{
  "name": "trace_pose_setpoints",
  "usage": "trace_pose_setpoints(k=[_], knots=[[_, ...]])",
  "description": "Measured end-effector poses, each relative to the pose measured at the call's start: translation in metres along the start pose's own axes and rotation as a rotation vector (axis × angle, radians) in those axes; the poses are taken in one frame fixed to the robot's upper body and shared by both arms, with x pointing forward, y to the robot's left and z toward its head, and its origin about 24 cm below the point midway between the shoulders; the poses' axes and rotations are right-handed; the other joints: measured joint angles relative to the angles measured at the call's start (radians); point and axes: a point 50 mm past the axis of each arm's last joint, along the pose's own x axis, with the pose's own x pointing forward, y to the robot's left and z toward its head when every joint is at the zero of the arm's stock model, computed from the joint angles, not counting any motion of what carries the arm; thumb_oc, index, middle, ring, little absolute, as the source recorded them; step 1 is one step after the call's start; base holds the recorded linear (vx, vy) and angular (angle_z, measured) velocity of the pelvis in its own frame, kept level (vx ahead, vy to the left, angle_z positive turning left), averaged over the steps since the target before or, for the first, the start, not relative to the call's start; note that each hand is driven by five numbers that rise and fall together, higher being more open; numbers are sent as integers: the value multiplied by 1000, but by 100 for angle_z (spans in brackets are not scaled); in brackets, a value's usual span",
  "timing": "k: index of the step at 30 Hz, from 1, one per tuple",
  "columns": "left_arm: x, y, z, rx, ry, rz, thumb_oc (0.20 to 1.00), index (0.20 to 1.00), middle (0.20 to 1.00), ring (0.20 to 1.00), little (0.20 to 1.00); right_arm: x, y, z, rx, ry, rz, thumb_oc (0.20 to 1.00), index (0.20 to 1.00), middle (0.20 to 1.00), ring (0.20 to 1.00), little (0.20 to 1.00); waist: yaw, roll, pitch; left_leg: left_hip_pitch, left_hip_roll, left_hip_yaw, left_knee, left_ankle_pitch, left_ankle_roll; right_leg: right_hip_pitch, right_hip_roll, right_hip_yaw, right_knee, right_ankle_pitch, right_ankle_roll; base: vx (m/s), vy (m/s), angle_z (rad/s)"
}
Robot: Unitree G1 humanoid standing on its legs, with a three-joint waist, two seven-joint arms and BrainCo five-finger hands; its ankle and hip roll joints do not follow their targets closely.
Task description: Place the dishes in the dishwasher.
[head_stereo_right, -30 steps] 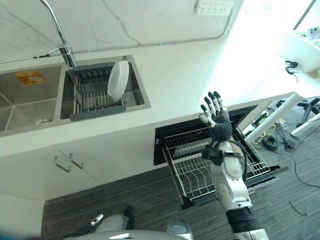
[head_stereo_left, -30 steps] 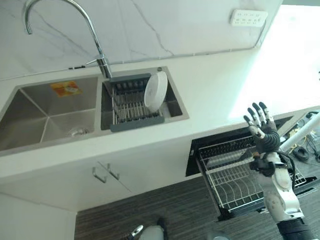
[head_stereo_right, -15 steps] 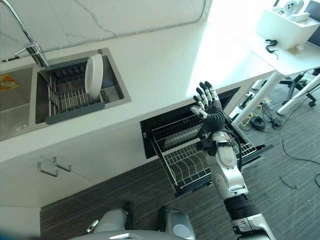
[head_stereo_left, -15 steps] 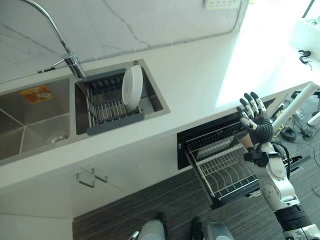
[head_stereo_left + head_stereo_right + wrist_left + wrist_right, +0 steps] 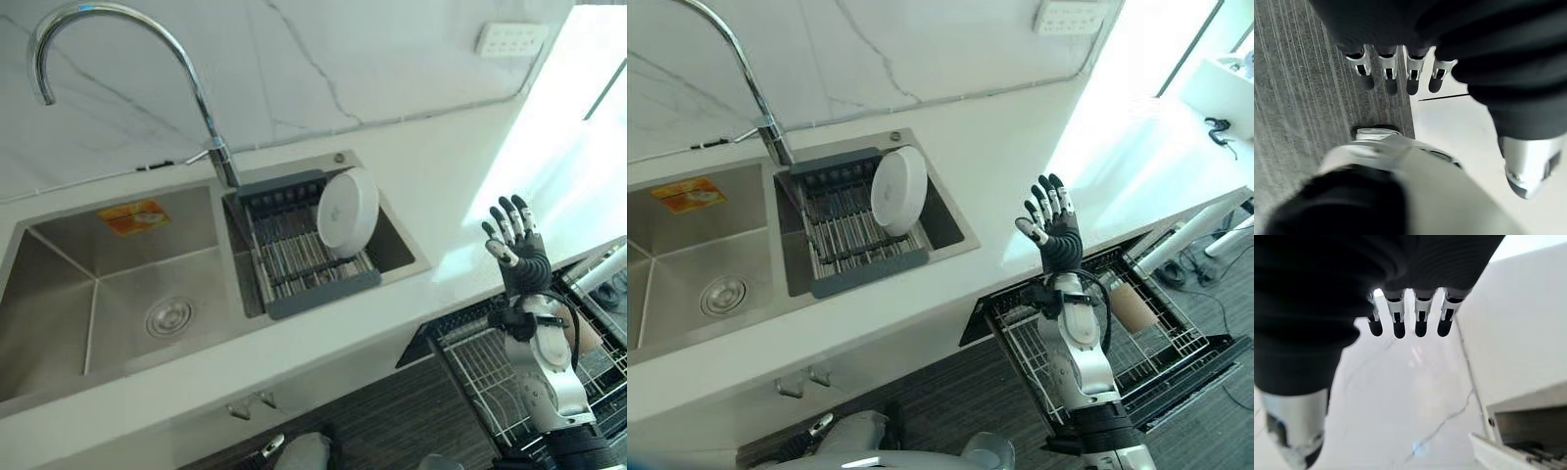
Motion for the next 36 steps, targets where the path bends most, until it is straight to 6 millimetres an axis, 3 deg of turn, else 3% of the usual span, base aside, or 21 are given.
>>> trace_pose_setpoints(k=[1,2,3,5,6,9,13,19,23,27,36], knots=[[-2,4,-4,-7,6,9,1000,1000,1000,1000,1000,7,8,2,21,-22,24,1000,1000,1000,1000,1000,14,-4,3,0,18,40,-4,0,12,-6,11,-59,-48,54,6,-111,-72,-112],[-3,6,-9,-20,14,18,1000,1000,1000,1000,1000,13,18,5,32,-40,63,1000,1000,1000,1000,1000,38,3,6,-10,46,70,-6,0,18,-3,35,-85,-77,61,-1,-114,-103,-98],[-3,9,-4,-26,0,26,1000,1000,1000,1000,1000,15,19,7,33,-54,66,1000,1000,1000,1000,1000,38,0,10,-17,49,60,-9,5,19,7,63,-85,-69,43,6,-108,-111,-52],[-3,13,5,-30,-40,38,1000,1000,1000,1000,1000,15,19,5,33,-50,64,1000,1000,1000,1000,1000,42,-21,17,-16,44,51,-29,31,23,37,122,-38,-73,-24,-14,-95,-117,14],[-3,12,4,-39,-39,42,1000,1000,1000,1000,1000,16,20,6,33,-54,67,1000,1000,1000,1000,1000,43,-22,18,-15,38,46,-24,29,19,49,135,-44,-91,-45,-16,-88,-134,21],[-4,14,-4,-64,-25,59,1000,1000,1000,1000,1000,20,21,8,32,-67,50,1000,1000,1000,1000,1000,45,-20,19,-12,40,28,-21,32,-6,58,144,-52,-90,-70,-22,-45,-114,17],[-6,4,-24,-88,21,42,1000,1000,1000,1000,1000,21,16,11,11,-68,35,1000,1000,1000,1000,1000,44,-6,20,-12,42,14,-19,38,-6,63,150,-62,-86,-82,-26,6,-71,8],[-6,3,-27,-119,24,64,1000,1000,1000,1000,1000,24,17,12,-16,-49,96,1000,1000,1000,1000,1000,44,15,13,24,28,-22,-25,34,-13,111,147,-91,-85,-111,-26,51,-27,12],[-6,-1,-31,-123,46,58,1000,1000,1000,1000,1000,31,31,11,19,-10,154,1000,1000,1000,1000,1000,51,30,7,24,24,-39,-21,31,-18,114,140,-102,-66,-127,-29,74,4,11],[-5,-5,-31,-79,54,46,1000,1000,1000,1000,1000,42,44,4,64,32,145,1000,1000,1000,1000,1000,71,42,7,22,16,-54,-13,25,-27,113,131,-116,-37,-147,-30,106,9,13],[-4,-8,-31,-15,75,22,1000,1000,1000,1000,1000,81,53,20,66,-41,36,1000,1000,1000,1000,1000,108,56,27,-26,-1,-106,11,24,-27,95,119,-160,-22,-164,-29,60,11,17]])
